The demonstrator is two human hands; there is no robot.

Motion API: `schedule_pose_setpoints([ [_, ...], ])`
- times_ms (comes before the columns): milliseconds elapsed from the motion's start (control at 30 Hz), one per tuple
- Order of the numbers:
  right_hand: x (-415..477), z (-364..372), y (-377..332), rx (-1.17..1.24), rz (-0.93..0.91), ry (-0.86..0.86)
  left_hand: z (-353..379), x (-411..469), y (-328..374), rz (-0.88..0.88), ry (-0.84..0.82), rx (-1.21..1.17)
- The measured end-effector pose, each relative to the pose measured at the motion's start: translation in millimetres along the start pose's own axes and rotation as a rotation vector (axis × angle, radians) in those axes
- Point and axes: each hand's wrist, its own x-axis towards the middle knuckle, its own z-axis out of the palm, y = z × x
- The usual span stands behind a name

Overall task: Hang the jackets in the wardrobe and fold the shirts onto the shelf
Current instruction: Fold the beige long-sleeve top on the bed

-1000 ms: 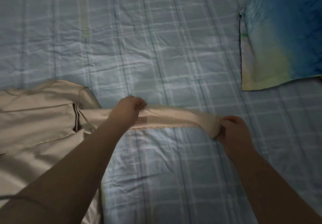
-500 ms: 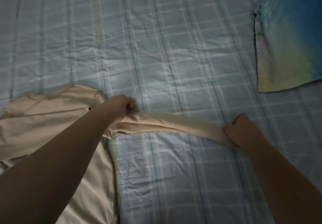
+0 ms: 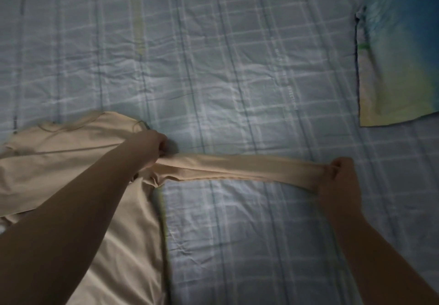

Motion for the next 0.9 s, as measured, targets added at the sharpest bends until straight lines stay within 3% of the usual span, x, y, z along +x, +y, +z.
schedule_pose_setpoints([
  [167, -10.1, -7.3, -15.9, 0.153, -0.004, 0.151, -9.5, -11.2, -7.4, -0.042, 0.491, -0.201],
  [267, -1.8, -8.1, -17.4, 0.085, -0.023, 0.139, -15.2, -5.6, 1.2, -0.100, 0.634, -0.362],
  [467, 6.3, 6.7, 4.3, -0.098, 0.019, 0.026, 12.6, 25.0, 25.9, 0.005, 0.494, -0.378],
  [633, 3.8, 8.3, 10.8, -0.093, 0.024, 0.010, 26.1, 5.7, 51.0, 0.114, 0.527, -0.309],
  [800, 0.5, -0.7, 12.4, -0.011, 0.060, 0.044, 49.7, -42.3, 141.6, 0.401, 0.564, -0.219],
  [900, -1.9, -10.5, 17.8, 0.034, 0.073, 0.046, 79.9, -55.5, 203.0, 0.434, 0.518, -0.177],
])
